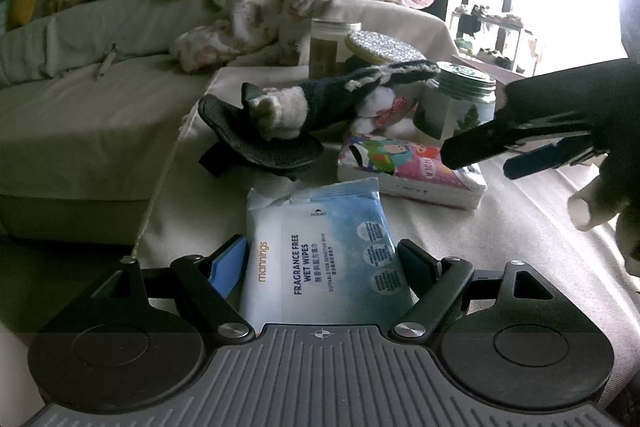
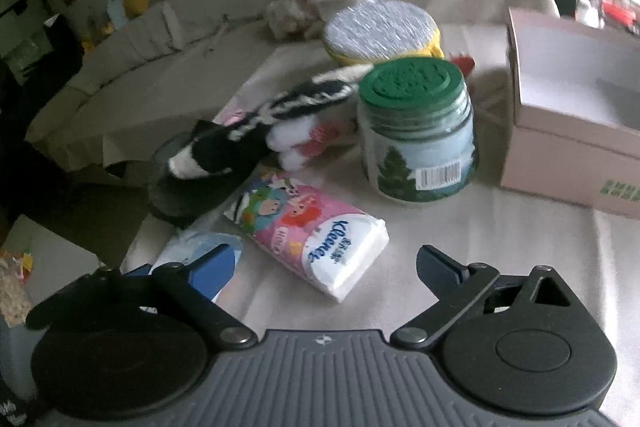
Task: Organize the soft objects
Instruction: 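Grasp the pink tissue pack with the right gripper while the left gripper holds the wipes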
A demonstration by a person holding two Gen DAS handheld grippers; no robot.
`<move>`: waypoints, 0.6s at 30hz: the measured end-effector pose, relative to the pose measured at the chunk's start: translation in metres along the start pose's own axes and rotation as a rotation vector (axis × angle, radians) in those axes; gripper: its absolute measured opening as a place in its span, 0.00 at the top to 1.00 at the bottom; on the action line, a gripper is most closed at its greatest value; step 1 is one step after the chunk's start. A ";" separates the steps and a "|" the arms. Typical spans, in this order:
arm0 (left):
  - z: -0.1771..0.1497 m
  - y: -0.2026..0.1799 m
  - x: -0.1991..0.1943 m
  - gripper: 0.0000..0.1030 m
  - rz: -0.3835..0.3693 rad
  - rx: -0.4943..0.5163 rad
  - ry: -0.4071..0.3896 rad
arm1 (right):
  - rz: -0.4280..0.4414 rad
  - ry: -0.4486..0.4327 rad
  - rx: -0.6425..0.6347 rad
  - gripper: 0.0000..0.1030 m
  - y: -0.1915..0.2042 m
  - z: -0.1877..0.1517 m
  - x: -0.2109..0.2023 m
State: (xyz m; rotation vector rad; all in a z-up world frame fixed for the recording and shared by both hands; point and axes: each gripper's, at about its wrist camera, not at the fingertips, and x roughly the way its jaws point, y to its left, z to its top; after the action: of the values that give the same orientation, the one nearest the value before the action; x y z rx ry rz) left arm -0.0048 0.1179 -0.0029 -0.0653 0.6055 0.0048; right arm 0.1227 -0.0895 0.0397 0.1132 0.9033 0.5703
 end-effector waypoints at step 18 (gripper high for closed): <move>0.000 0.000 0.000 0.17 -0.001 0.000 -0.001 | -0.019 0.015 -0.310 0.25 0.051 0.014 0.034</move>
State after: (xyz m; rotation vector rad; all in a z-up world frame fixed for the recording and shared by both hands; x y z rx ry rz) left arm -0.0047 0.1183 -0.0032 -0.0660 0.6046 0.0043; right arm 0.1284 -0.0263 0.0409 -0.1797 0.8198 0.6871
